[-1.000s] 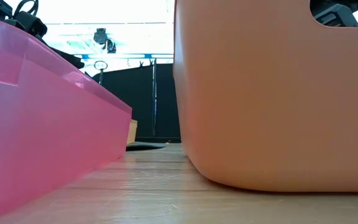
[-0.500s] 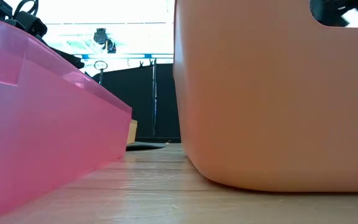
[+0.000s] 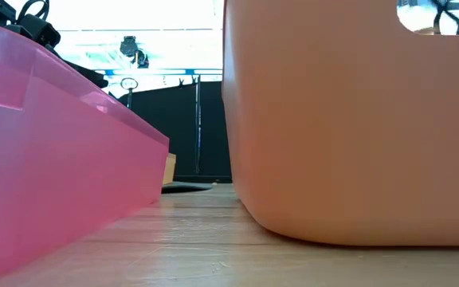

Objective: Pick and place Granola Bars by type
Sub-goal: Put the yellow granola bar into the orange bin

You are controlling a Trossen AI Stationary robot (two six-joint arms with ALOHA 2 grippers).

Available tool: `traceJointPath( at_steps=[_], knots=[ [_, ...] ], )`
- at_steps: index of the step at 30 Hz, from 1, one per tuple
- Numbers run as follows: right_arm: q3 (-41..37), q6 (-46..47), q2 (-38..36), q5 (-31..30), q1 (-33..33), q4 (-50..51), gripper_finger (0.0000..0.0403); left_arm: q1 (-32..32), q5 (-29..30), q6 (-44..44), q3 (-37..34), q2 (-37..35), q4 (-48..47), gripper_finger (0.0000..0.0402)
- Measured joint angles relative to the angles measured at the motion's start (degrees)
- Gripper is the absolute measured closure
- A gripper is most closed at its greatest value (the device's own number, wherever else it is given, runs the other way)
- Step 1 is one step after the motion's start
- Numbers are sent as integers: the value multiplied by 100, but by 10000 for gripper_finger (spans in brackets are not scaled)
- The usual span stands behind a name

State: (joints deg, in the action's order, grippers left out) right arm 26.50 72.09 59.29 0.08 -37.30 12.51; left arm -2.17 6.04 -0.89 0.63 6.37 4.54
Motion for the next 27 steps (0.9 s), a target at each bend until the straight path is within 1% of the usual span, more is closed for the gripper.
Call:
traceJointPath(
  at_steps=[5,8,20,27],
  knots=[
    [-1083,749,0,0,4,-2098,244,0,0,0,1,-2,0,289],
    [-1497,960,-2,18,4,-2893,246,0,0,0,2,-2,0,289],
    [-1568,668,68,8,-4,-2887,257,0,0,0,2,0,0,289],
    [-1057,458,685,0,-157,-2832,257,0,0,0,2,-2,2,289]
  ],
)
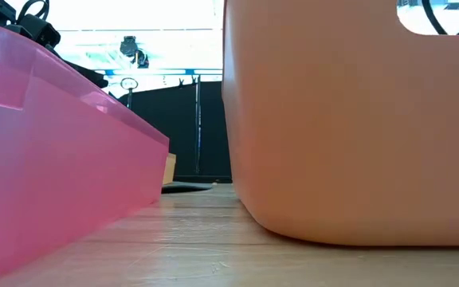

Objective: Pick and place Granola Bars by type
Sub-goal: Put the yellow granola bar into the orange bin

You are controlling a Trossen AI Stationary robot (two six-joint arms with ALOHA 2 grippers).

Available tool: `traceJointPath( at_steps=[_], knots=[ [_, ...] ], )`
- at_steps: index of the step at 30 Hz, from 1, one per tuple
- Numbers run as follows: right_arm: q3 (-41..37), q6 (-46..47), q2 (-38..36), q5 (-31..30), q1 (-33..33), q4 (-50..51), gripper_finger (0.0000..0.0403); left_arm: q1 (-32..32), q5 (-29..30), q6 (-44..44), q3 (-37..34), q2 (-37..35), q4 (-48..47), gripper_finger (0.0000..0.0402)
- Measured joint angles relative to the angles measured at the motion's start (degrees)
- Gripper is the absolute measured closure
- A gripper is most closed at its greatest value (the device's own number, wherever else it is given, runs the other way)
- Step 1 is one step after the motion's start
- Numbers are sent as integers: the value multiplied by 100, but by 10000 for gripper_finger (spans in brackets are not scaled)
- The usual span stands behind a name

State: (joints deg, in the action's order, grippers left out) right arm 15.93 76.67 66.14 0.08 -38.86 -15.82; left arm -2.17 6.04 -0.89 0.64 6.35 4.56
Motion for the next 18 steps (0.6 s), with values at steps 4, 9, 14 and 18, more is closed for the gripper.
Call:
traceJointPath(
  at_steps=[4,9,14,18],
  knots=[
    [281,-20,408,12,-27,267,257,0,0,0,-2,2,-2,289],
    [346,88,776,68,-25,246,257,0,0,0,-1,0,-2,289],
    [356,199,882,125,-60,111,257,0,0,0,-2,0,-2,289],
    [347,139,890,144,-64,13,266,0,0,0,-1,0,-2,289]
  ],
)
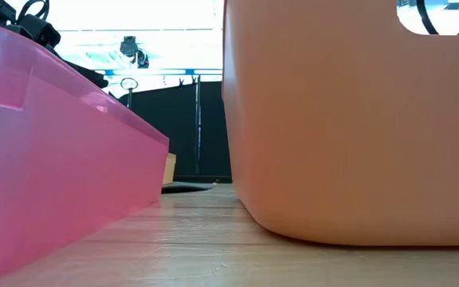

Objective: Pick and place Granola Bars by type
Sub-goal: Put the yellow granola bar into the orange bin

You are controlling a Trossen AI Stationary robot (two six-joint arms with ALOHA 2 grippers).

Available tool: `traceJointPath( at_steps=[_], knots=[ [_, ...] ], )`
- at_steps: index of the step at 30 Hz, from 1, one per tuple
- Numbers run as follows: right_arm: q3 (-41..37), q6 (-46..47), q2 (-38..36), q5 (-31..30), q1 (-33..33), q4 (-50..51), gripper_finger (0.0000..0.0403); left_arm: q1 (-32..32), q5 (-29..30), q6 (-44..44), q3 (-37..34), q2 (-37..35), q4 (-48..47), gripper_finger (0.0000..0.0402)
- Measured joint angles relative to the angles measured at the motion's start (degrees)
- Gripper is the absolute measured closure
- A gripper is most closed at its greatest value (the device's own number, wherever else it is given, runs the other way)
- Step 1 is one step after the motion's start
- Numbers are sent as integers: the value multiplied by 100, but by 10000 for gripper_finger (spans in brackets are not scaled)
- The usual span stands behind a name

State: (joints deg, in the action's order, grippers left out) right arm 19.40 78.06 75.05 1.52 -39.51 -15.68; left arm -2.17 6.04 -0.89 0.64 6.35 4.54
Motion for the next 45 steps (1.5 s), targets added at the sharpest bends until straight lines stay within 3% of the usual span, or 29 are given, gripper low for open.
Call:
traceJointPath(
  at_steps=[4,9,11,22,27,34,40,45],
  knots=[
    [-2,-202,0,5,0,66,300,0,0,0,1,2,-1,289],
    [-7,-739,0,14,0,59,382,0,0,0,0,0,-1,289],
    [-7,-1017,0,-20,0,55,395,0,0,0,-1,2,-1,289],
    [-9,-1580,-242,-335,0,156,402,0,0,0,0,0,-1,289],
    [-9,-1732,-893,-332,0,449,402,0,0,0,0,0,2,289],
    [-9,-1706,-2228,-542,0,1922,403,0,0,0,0,2,2,289],
    [-9,-1639,-3253,-1444,0,3105,403,0,0,0,1,1,2,289],
    [-9,-2066,-3662,-2391,0,3366,403,0,-2,0,-1,2,1,289]
  ],
)
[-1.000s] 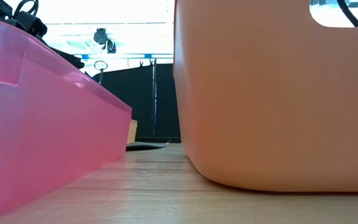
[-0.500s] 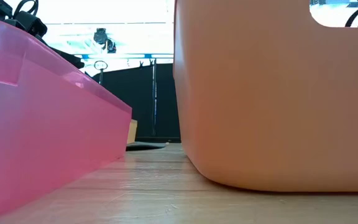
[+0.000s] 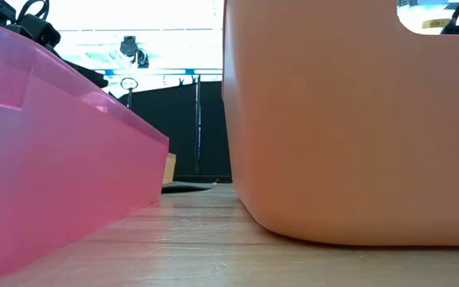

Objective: Pick and place Granola Bars by type
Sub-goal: Put the yellow granola bar into the orange bin

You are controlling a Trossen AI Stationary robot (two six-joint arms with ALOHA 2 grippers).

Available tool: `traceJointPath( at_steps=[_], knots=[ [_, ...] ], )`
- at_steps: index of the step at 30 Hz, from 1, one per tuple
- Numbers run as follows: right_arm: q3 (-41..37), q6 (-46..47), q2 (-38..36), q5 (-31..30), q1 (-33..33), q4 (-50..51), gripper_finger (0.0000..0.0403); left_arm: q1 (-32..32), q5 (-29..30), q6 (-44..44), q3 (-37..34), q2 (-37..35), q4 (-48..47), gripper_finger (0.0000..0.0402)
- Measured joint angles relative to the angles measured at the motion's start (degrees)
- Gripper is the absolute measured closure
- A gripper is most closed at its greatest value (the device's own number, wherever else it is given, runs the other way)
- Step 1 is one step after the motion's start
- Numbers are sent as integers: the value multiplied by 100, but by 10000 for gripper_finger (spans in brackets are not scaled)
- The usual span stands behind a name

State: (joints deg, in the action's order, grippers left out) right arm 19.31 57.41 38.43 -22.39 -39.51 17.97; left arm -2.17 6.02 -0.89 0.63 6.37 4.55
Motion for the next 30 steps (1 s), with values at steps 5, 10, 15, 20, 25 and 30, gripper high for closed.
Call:
traceJointPath(
  at_steps=[5,10,15,20,25,30],
  knots=[
    [0,-765,-87,-987,0,-13,403,0,2,0,2,-1,0,289],
    [0,-1598,-103,-1796,0,-336,403,0,2,0,1,-2,-1,289],
    [0,-2836,-104,-2303,2,-1092,403,0,0,0,0,-2,-2,289],
    [0,-4052,-115,-2592,5,-1749,403,0,0,0,0,-2,-1,289],
    [-2,-4843,-288,-2681,191,-2065,403,0,0,0,2,0,-2,289],
    [-166,-5434,-497,-1751,582,-2754,403,0,1,0,1,-1,0,289]
  ],
)
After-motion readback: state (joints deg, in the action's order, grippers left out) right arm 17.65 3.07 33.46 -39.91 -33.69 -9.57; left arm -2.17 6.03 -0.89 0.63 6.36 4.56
